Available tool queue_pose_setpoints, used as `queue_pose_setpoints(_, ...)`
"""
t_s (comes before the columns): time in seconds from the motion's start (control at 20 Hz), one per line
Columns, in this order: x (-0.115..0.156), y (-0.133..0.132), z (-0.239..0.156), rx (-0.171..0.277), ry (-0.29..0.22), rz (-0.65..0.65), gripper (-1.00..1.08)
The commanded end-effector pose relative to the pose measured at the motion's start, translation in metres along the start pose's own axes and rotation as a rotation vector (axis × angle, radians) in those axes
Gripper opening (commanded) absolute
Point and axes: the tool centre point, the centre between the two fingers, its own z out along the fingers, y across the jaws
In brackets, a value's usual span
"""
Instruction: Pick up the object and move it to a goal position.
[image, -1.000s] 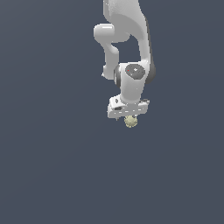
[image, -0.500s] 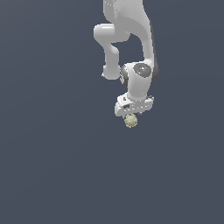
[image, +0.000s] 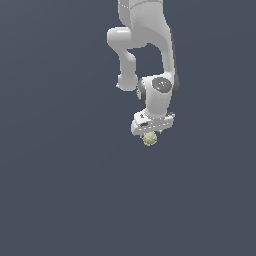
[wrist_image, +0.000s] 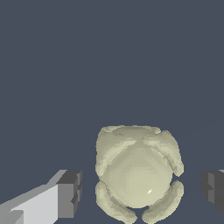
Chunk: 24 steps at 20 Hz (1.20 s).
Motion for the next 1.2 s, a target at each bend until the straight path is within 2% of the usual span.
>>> queue_pose_setpoints(0.0, -0.001, -0.001, 0.013, 0.000, -0.001, -0.001, 1.00)
queue_pose_setpoints(0.4, -0.001, -0.001, 0.032, 0.000, 0.000, -0.002, 1.00)
queue_pose_setpoints(0.45, -0.001, -0.001, 0.032, 0.000, 0.000, -0.002, -1.00)
queue_pose_setpoints(1.15, 0.003, 0.000, 0.029, 0.003, 0.013, -0.008, -1.00)
